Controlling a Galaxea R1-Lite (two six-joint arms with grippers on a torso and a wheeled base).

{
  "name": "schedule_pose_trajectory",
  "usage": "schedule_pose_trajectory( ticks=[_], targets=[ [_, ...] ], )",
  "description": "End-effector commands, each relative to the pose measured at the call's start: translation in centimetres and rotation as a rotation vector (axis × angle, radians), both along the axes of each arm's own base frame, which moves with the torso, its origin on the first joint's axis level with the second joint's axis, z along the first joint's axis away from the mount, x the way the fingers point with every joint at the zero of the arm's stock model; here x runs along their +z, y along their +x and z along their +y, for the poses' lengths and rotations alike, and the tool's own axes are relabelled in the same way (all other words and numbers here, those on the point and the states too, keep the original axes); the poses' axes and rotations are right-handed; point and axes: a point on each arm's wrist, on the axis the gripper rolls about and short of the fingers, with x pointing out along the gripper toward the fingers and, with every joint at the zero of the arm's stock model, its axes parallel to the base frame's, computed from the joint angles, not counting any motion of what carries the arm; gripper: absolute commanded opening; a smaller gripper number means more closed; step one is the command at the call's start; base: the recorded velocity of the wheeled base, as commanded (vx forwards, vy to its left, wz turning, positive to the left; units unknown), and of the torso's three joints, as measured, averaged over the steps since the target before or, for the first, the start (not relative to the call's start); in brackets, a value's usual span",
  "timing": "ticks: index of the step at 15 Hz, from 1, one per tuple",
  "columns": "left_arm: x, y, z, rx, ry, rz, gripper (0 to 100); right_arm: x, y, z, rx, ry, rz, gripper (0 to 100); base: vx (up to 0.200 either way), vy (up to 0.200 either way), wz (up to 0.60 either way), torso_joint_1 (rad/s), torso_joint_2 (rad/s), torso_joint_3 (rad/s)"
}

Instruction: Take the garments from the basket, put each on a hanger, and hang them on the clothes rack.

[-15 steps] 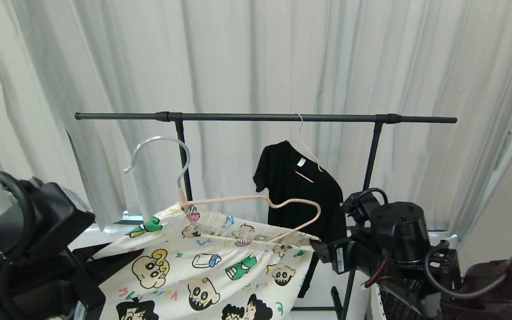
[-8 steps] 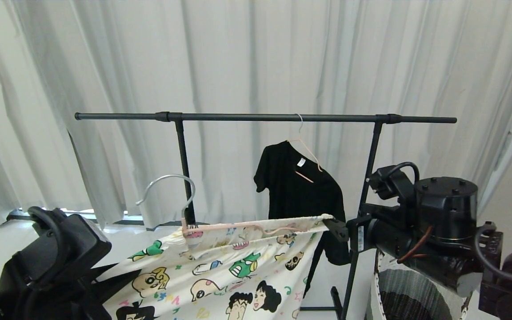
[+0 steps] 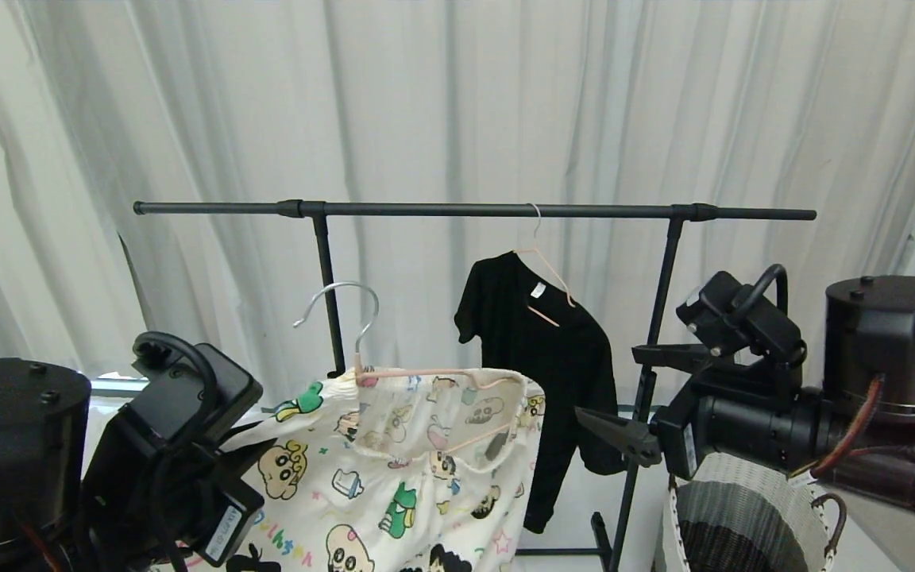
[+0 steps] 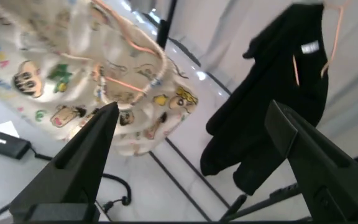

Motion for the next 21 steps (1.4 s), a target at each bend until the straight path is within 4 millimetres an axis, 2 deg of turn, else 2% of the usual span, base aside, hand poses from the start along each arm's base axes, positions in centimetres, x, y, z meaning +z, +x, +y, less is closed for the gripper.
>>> schedule_pose_trajectory(
  ticks=[1, 3, 7, 10, 12, 14, 17, 21],
  targets=[
    [-0.6, 0.5, -0.4, -0.005, 0.013, 0.023, 0, 1.8, -0.4, -0.3, 0.040, 0.011, -0.057, 100, 0.000, 0.000, 0.00, 0.000, 0.00, 0.000],
    [-0.4, 0.3, -0.6, -0.022, 0.004, 0.012, 0, 2.7, -0.5, -0.2, 0.091, -0.008, -0.077, 100, 0.000, 0.000, 0.00, 0.000, 0.00, 0.000],
    [-0.8, -1.9, -2.1, -0.271, -0.049, 0.056, 0, 3.6, -1.2, 0.0, 0.333, -0.169, -0.083, 100, 0.000, 0.000, 0.00, 0.000, 0.00, 0.000],
    [-0.9, -2.5, -2.8, -0.345, -0.054, 0.070, 0, 2.5, -3.6, 2.0, 0.595, -0.263, -0.045, 100, 0.000, 0.000, 0.00, 0.000, 0.00, 0.000],
    [-0.8, -2.9, -3.0, -0.372, -0.057, 0.064, 0, 1.9, -4.2, 4.1, 0.669, -0.280, -0.031, 100, 0.000, 0.000, 0.00, 0.000, 0.00, 0.000],
    [-0.6, -3.3, -3.2, -0.400, -0.060, 0.055, 0, 1.1, -3.5, 5.7, 0.670, -0.308, -0.009, 100, 0.000, 0.000, 0.00, 0.000, 0.00, 0.000],
    [-0.5, -3.5, -3.2, -0.413, -0.064, 0.049, 0, 0.0, -2.3, 7.1, 0.612, -0.364, 0.007, 100, 0.000, 0.000, 0.00, 0.000, 0.00, 0.000],
    [-0.2, -3.7, -3.0, -0.412, -0.077, 0.037, 0, -0.9, -1.8, 6.4, 0.581, -0.408, 0.061, 100, 0.000, 0.000, 0.00, 0.000, 0.00, 0.000]
  ],
)
